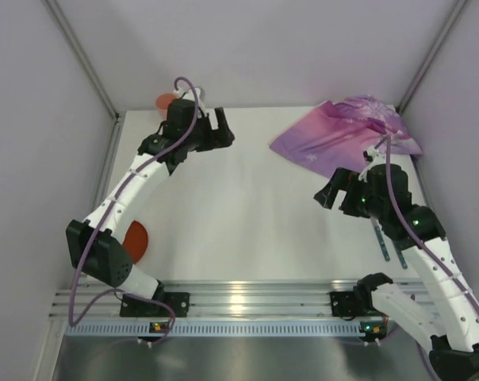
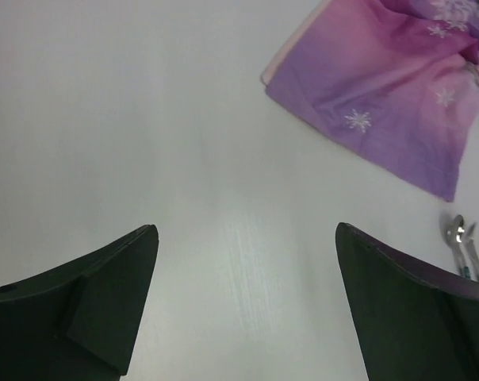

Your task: Set the dinner table for one person

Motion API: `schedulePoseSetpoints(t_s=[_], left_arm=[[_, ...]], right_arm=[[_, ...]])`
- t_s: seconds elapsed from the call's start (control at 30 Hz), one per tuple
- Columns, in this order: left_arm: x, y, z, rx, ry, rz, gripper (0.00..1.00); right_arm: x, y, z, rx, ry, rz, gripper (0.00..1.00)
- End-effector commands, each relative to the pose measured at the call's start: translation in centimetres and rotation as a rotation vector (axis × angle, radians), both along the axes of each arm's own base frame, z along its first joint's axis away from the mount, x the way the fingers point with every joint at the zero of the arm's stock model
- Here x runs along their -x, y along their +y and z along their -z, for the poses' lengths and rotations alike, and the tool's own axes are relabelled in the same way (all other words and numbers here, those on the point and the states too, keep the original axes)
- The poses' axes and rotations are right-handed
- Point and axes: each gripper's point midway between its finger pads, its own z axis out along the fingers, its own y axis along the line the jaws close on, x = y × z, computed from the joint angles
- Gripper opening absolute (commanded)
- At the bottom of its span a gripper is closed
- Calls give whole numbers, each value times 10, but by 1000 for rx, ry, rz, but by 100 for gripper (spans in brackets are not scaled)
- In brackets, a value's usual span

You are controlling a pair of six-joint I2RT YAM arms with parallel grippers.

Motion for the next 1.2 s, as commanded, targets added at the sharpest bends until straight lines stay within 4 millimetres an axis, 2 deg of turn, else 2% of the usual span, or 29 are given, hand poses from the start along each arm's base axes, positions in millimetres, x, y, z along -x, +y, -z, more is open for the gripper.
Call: schedulePoseSetpoints(t_s=[0.0, 0.03, 0.07, 0.1, 0.13, 0.17, 0.2, 0.23, 0.27, 0.3, 0.33, 0.37, 0.4, 0.43, 0.53, 0.6, 0.63, 0.7, 0.73, 0.8, 0.83, 0.9, 0.93, 1.0, 1.03, 1.07, 1.1, 1.13, 1.17], left_arm=[[-17, -27, -16, 120, -15, 6, 99], [-6, -59, -13, 218, 29, 167, 99], [-14, -77, 0, 253, 51, 195, 98], [-8, -100, 13, 282, 119, 185, 98], [-14, -111, 14, 266, 114, 151, 99], [-18, -130, 45, 231, 167, 154, 98], [-3, -163, 55, 209, 183, 202, 98], [-12, -183, 74, 172, 189, 181, 98], [-11, -200, 86, 156, 200, 187, 98], [2, -221, 100, 137, 243, 191, 98], [-10, -239, 115, 129, 249, 159, 98], [-12, -251, 124, 146, 270, 151, 98], [-13, -271, 117, 201, 270, 135, 98], [-17, -281, 141, 205, 296, 117, 98], [-28, -300, 160, 258, 306, 51, 98], [-35, -305, 166, 282, 298, 19, 98], [-38, -308, 181, 279, 306, 12, 98], [-45, -316, 183, 307, 297, 10, 98], [-47, -317, 204, 293, 319, 0, 98], [-51, -324, 210, 313, 326, -6, 98], [-52, -323, 230, 298, 345, -22, 98], [-56, -327, 237, 317, 346, -36, 98], [-59, -325, 251, 315, 358, -49, 98], [-68, -328, 253, 364, 357, -60, 98], [-69, -328, 267, 367, 377, -66, 98], [-76, -327, 269, 389, 381, -80, 98], [-84, -331, 260, 418, 362, -75, 98], [-86, -330, 271, 417, 367, -81, 98], [-92, -330, 270, 435, 359, -92, 98]], right_arm=[[12, -8, -3, 13, 2, 13, 100], [14, -10, -4, 20, 2, 16, 100], [18, -14, -5, 31, 5, 28, 100], [21, -17, -6, 44, 3, 29, 100], [26, -21, -4, 57, 18, 37, 100], [29, -26, -6, 72, 12, 54, 100], [31, -29, -13, 79, -6, 56, 100], [38, -32, -17, 86, -3, 58, 100], [40, -38, -18, 104, -4, 77, 100], [43, -41, -20, 114, -6, 81, 100], [49, -46, -19, 131, 11, 90, 100], [53, -49, -25, 131, -5, 101, 100], [56, -51, -27, 140, -6, 102, 100], [63, -57, -26, 157, 3, 116, 100], [74, -72, -30, 207, 1, 147, 100], [79, -80, -36, 233, -13, 164, 100], [82, -86, -36, 256, -9, 184, 100], [85, -93, -42, 278, -25, 200, 100], [86, -97, -41, 295, -22, 211, 100], [85, -100, -44, 315, -28, 219, 100], [83, -103, -43, 332, -24, 229, 100], [80, -105, -43, 350, -21, 232, 100], [78, -106, -42, 366, -9, 233, 100], [73, -107, -40, 388, -2, 231, 100], [70, -108, -38, 404, 9, 234, 100], [68, -109, -37, 412, 11, 236, 100], [66, -109, -37, 418, 12, 237, 100], [63, -109, -36, 433, 22, 237, 100], [61, -110, -36, 438, 24, 240, 100]])
